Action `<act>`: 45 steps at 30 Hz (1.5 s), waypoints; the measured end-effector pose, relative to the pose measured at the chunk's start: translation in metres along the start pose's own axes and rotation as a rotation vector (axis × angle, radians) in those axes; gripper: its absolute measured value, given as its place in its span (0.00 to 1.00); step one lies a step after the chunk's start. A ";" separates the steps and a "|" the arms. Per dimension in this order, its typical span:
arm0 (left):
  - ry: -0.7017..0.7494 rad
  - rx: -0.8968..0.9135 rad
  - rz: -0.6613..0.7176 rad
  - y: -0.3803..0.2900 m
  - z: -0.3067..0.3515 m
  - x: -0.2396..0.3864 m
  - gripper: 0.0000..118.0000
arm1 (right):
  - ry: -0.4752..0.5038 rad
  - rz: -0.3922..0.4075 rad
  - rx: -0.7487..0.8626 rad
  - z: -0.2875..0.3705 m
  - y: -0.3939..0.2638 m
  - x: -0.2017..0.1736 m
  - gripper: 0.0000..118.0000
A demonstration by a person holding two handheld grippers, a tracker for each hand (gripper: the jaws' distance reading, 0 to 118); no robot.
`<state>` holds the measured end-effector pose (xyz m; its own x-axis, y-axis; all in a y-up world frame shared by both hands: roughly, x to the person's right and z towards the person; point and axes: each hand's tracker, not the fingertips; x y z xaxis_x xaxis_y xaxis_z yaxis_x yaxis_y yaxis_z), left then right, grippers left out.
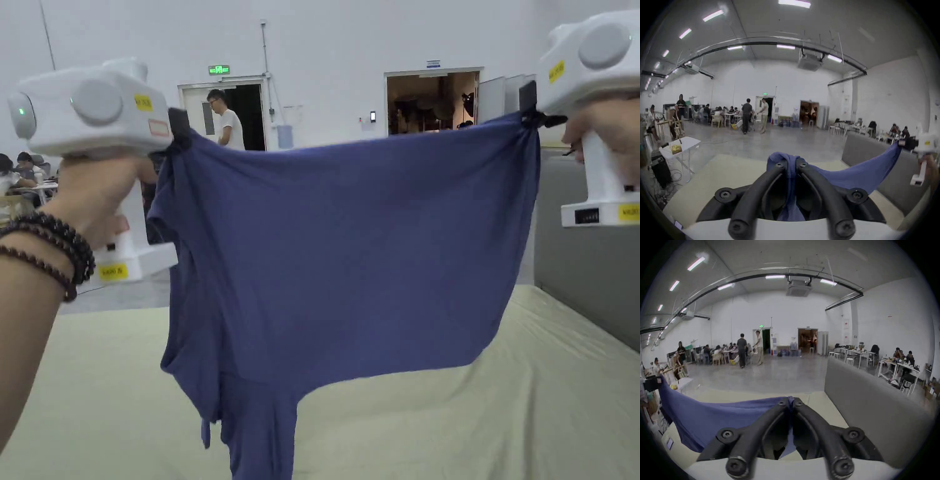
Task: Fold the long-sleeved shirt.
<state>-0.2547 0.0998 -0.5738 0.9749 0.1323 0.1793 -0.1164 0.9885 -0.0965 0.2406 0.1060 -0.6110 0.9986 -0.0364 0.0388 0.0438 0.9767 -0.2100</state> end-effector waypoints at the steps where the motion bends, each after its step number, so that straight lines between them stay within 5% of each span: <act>1: 0.014 -0.025 -0.002 0.006 -0.002 0.002 0.01 | -0.002 -0.012 0.015 -0.001 0.006 0.001 0.00; 3: 0.000 0.010 -0.033 0.008 -0.004 0.009 0.00 | 0.008 -0.041 0.036 -0.003 0.005 0.001 0.00; 7: 0.004 -0.062 -0.053 -0.016 -0.038 0.003 0.00 | 0.018 0.024 0.005 -0.018 -0.021 -0.007 0.00; 20: 0.007 -0.335 0.002 -0.218 -0.057 -0.037 0.00 | 0.055 -0.038 -0.248 -0.077 -0.200 0.020 0.00; 31: -0.116 -0.373 -0.055 -0.264 0.128 -0.026 0.00 | 0.228 0.074 -0.223 0.083 -0.269 0.045 0.00; 45: -0.161 -0.911 0.040 -0.506 0.299 -0.009 0.00 | 0.275 0.152 -0.790 0.225 -0.527 0.067 0.00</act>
<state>-0.2613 -0.3798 -0.2340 0.9272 0.2409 0.2869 0.1120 0.5526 -0.8259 0.2777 -0.3636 -0.2774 0.9627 -0.0662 -0.2625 -0.1855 0.5448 -0.8178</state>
